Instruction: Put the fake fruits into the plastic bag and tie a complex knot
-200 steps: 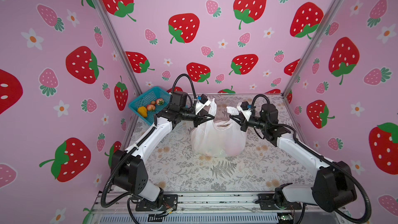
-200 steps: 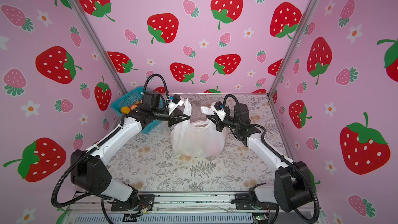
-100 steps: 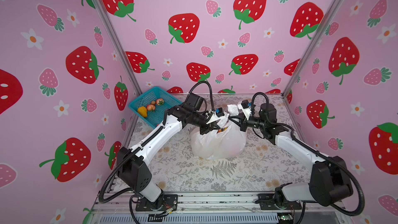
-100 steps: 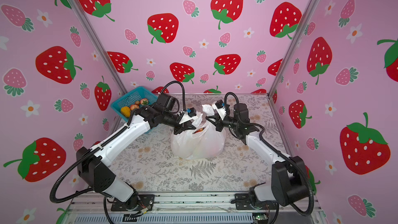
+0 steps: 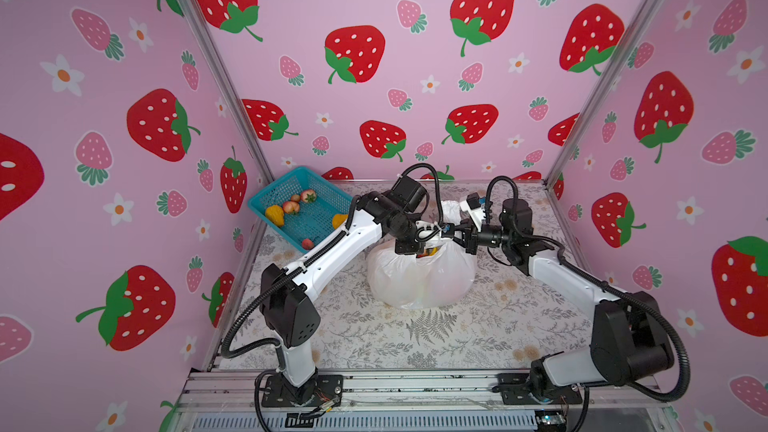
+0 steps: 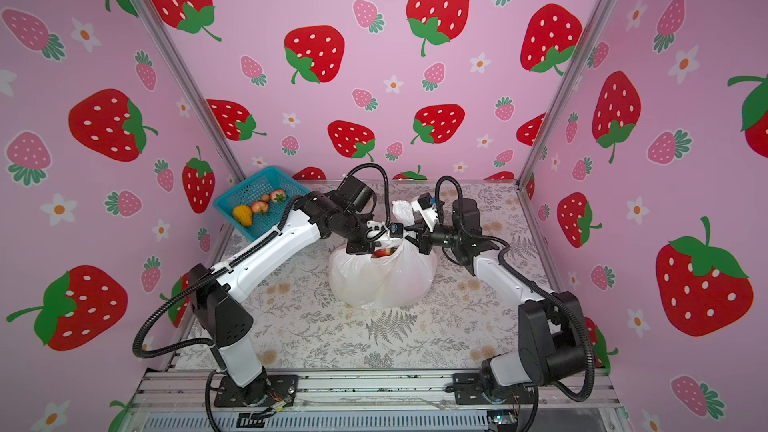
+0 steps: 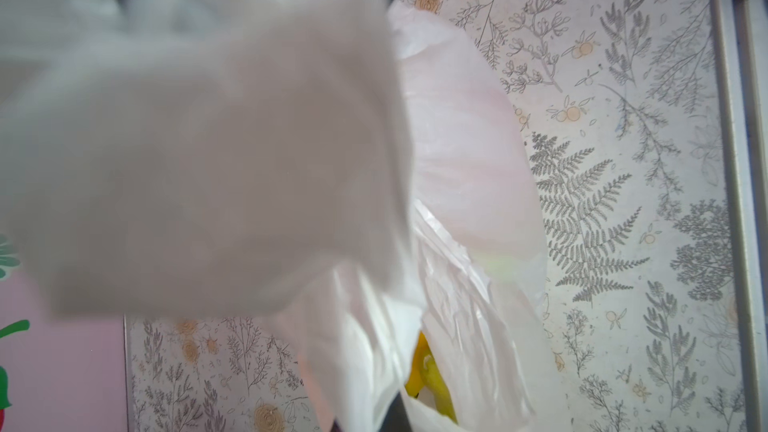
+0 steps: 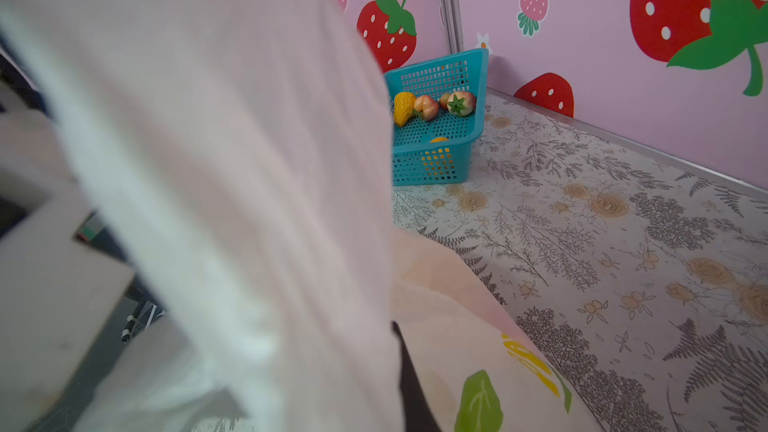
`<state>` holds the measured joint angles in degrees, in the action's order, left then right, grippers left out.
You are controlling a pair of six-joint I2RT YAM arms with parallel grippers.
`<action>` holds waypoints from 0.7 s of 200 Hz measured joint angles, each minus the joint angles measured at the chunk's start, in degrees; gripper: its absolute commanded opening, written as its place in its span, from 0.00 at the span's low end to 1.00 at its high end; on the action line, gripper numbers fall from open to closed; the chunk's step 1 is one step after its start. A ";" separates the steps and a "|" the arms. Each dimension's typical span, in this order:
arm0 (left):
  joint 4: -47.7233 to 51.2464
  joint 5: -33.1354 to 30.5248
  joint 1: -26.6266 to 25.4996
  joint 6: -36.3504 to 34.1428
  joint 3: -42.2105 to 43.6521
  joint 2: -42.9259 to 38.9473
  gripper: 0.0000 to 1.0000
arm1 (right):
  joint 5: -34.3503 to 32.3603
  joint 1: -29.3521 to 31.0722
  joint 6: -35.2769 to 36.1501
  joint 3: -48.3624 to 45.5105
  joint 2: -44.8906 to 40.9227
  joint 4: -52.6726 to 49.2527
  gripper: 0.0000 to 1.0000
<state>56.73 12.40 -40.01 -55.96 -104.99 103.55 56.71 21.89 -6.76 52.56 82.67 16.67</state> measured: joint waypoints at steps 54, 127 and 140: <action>0.15 5.55 2.08 2.62 1.64 -1.38 0.32 | -0.15 -0.04 -0.50 -0.02 -0.02 1.33 0.09; -6.93 19.78 8.50 10.40 10.60 -7.45 0.58 | -0.35 -0.04 -0.96 -0.37 -0.02 2.23 0.08; -9.35 22.18 9.27 12.22 12.90 -8.59 0.59 | -0.37 -0.04 -1.01 -0.55 -0.02 2.62 0.08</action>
<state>47.37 34.59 -30.74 -43.75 -92.09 94.96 56.34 21.85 -7.77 52.01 82.65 19.29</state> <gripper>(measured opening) 0.585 0.082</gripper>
